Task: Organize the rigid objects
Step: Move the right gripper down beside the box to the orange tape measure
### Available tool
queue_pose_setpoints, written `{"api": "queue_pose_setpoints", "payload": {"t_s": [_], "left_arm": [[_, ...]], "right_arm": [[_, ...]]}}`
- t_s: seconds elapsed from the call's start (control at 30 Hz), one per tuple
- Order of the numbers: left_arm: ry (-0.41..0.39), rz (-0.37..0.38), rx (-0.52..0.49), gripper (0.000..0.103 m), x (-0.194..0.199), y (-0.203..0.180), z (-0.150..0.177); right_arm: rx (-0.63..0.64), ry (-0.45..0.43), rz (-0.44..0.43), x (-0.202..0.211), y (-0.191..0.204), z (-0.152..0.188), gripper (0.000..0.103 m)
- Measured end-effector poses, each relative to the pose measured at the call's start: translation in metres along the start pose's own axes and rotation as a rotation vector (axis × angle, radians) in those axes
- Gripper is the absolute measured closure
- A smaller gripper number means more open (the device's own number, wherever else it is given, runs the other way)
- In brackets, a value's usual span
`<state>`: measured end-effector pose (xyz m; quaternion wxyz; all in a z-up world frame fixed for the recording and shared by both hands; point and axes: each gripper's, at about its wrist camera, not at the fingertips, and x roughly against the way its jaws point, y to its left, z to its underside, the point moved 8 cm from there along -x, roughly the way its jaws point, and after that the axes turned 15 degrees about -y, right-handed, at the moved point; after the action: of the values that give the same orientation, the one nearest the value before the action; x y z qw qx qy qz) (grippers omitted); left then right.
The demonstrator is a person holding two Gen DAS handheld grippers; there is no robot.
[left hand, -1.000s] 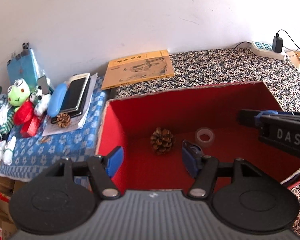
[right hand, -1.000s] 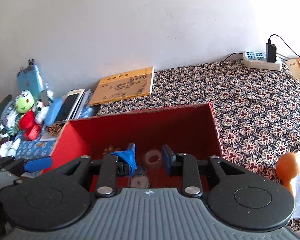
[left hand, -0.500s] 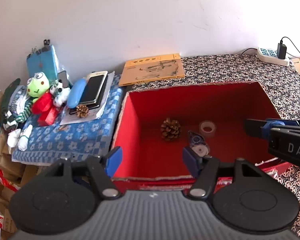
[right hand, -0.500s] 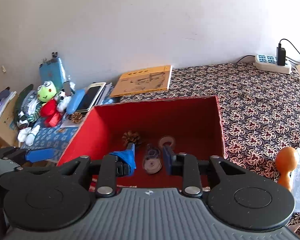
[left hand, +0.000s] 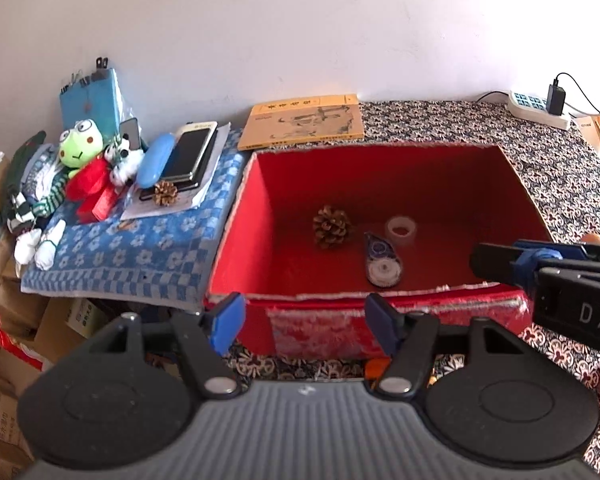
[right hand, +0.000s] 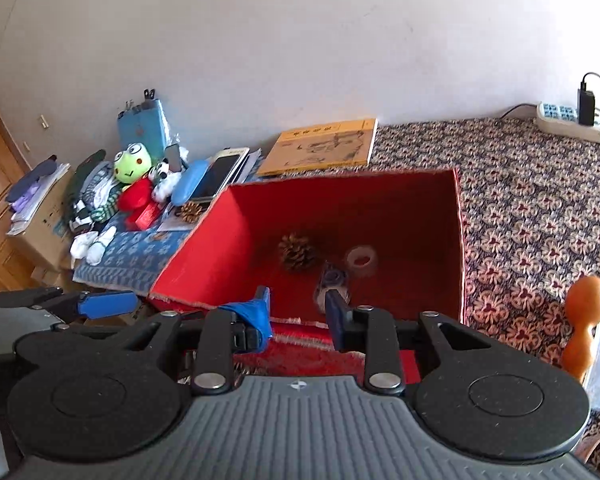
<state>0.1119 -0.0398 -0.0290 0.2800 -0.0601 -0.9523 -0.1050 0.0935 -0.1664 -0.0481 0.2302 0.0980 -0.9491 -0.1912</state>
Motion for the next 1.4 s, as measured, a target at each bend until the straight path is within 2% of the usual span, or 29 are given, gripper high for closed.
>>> {"api": "queue_pose_setpoints", "payload": {"t_s": [0.37, 0.53, 0.73, 0.87, 1.0, 1.4], "left_arm": [[0.035, 0.092, -0.003, 0.035, 0.007, -0.014, 0.04], [0.06, 0.206, 0.008, 0.033, 0.005, -0.026, 0.067], [0.085, 0.319, -0.008, 0.03, -0.003, -0.046, 0.098], [0.129, 0.351, -0.011, 0.03, -0.015, -0.054, 0.118], [0.149, 0.392, 0.004, 0.028, -0.024, -0.058, 0.124], [0.176, 0.413, -0.038, 0.027, -0.056, -0.066, 0.136]], "right_arm": [[-0.025, 0.105, -0.043, 0.005, -0.008, 0.042, 0.09], [-0.123, 0.2, -0.028, -0.005, -0.024, 0.071, 0.09], [-0.237, 0.273, -0.013, -0.012, -0.035, 0.095, 0.09], [-0.272, 0.299, -0.003, -0.015, -0.034, 0.105, 0.09], [-0.276, 0.317, 0.012, -0.022, -0.034, 0.112, 0.09], [-0.284, 0.344, 0.032, -0.046, -0.029, 0.123, 0.089]]}}
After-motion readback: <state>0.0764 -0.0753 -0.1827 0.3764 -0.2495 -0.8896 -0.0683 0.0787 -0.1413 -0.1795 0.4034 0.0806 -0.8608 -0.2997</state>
